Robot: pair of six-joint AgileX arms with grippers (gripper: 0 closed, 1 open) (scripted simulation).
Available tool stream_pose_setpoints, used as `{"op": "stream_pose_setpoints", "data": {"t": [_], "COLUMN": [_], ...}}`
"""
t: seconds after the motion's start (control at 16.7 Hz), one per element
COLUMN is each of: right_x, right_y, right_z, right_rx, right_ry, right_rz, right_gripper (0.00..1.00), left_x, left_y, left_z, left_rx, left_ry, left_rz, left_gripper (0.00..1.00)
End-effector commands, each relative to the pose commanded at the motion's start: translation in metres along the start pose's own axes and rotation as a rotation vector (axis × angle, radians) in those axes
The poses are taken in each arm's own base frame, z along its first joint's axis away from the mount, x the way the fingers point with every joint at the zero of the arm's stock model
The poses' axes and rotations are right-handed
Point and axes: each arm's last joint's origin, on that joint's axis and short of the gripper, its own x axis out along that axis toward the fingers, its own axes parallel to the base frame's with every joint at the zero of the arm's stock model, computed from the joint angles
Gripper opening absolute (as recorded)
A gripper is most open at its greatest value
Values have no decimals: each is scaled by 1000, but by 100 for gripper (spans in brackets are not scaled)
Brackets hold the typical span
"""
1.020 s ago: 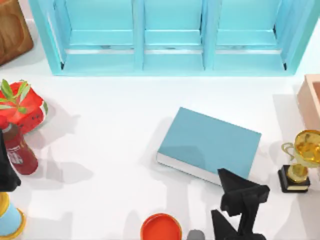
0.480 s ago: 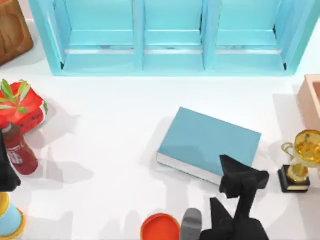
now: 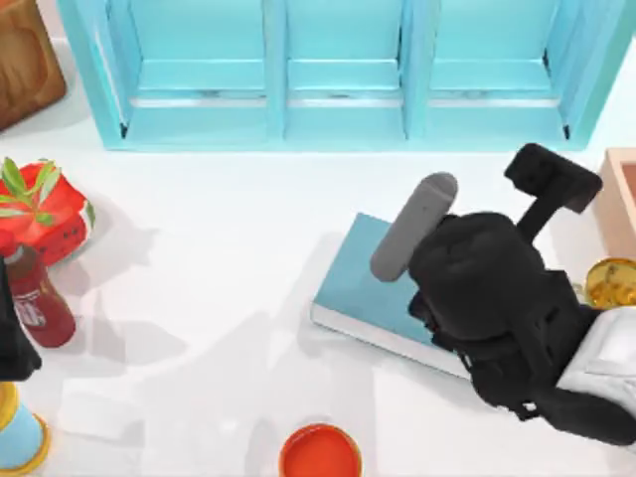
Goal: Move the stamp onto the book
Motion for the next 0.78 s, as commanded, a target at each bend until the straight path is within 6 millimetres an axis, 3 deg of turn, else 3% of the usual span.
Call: {"op": "stream_pose_setpoints", "data": {"t": [0.36,0.78], "right_x": [56,105], "right_y": [-69,-131], "right_z": [-12,-56], "right_rx": [202,365], "right_ry": [213,466], "right_rz": [0,53], "right_gripper": [100,100], "left_x": [0,0], "left_y": [0,0], "left_z": [0,0], "left_rx": [0,0], "left_ry": [0,0], "left_rz": [0,0], "left_gripper": [100,100]}}
